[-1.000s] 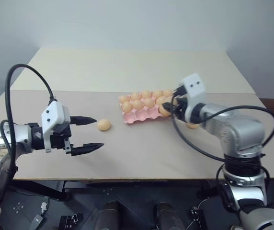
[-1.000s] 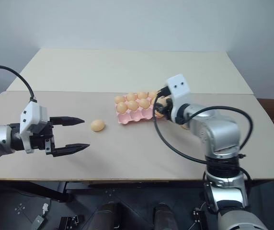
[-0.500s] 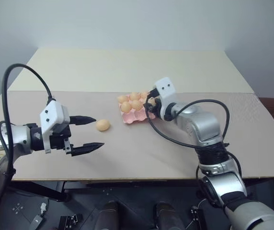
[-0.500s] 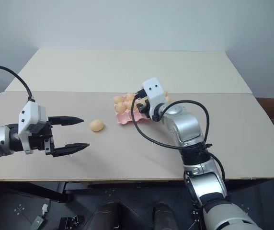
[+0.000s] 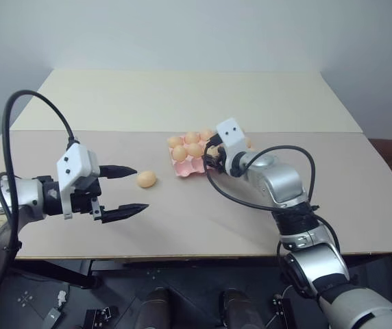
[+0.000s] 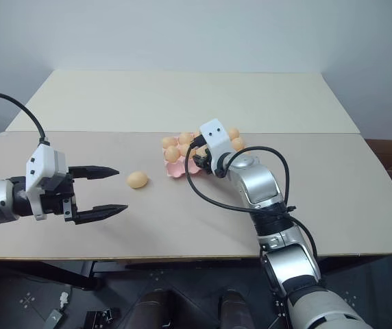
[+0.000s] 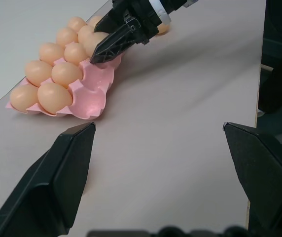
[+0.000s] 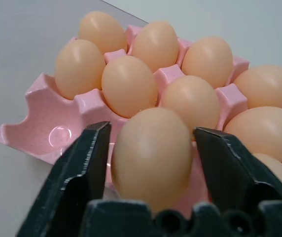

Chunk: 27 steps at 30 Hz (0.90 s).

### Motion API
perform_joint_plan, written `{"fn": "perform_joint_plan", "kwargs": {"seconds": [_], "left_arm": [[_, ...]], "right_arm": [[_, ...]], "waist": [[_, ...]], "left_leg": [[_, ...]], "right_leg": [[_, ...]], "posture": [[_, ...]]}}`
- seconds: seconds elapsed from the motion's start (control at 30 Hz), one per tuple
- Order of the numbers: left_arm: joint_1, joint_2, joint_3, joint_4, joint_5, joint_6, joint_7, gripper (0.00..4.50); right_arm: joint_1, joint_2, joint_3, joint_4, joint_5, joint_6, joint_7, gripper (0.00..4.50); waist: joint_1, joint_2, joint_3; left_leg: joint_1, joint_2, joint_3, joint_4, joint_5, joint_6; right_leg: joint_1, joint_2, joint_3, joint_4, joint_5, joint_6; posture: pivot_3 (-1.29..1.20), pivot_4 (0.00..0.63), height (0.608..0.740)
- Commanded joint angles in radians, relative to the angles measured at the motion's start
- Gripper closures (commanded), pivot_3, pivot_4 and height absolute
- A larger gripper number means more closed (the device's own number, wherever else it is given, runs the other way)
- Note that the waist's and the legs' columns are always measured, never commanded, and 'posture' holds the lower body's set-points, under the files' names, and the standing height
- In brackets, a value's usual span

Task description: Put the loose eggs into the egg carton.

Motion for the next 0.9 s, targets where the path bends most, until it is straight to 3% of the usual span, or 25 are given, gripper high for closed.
{"fn": "perform_joint_plan", "kwargs": {"seconds": [0.03,0.2,0.37,0.63,0.9], "left_arm": [[-0.008,0.013,0.029,-0.021,-0.017,-0.01,0.002,0.0],[-0.007,0.01,0.03,-0.023,-0.017,-0.011,0.006,0.0],[-0.005,0.003,0.047,-0.03,-0.032,-0.001,0.021,0.0],[-0.016,0.004,0.054,-0.031,-0.066,0.011,0.05,0.0],[-0.055,0.014,0.036,-0.002,-0.072,0.007,0.044,0.0]], "right_arm": [[-0.016,-0.002,-0.008,-0.022,-0.016,-0.034,0.006,0.1],[0.005,-0.023,-0.039,-0.12,-0.004,-0.009,0.017,0.04],[0.053,-0.077,-0.141,-0.378,0.093,0.116,0.052,0.04],[0.241,-0.325,-0.394,-0.803,0.365,0.251,0.259,0.04],[0.382,-0.686,-0.815,-0.846,0.738,0.34,0.556,0.04]], "waist": [[0.0,0.0,0.0],[0.001,0.0,0.0],[0.005,0.0,0.0],[0.009,0.0,0.0],[0.009,0.0,0.0]], "left_leg": [[0.0,0.0,0.0,0.0,0.0,0.0],[0.0,0.0,0.0,0.0,0.0,0.0],[-0.006,0.0,0.0,0.0,0.0,0.0],[-0.011,0.0,0.0,0.0,0.0,0.0],[-0.01,0.0,0.0,0.0,0.0,0.0]], "right_leg": [[0.0,0.0,0.0,0.0,0.0,0.0],[0.0,0.0,0.0,0.0,0.0,0.0],[-0.006,0.0,0.0,0.001,0.0,0.0],[-0.011,-0.001,0.0,0.001,0.0,0.0],[-0.009,0.0,0.0,0.001,0.0,0.0]], "posture": [[0.0,0.15,0.74],[0.0,0.15,0.74],[0.0,0.15,0.74],[0.0,0.15,0.74],[0.0,0.15,0.74]]}}
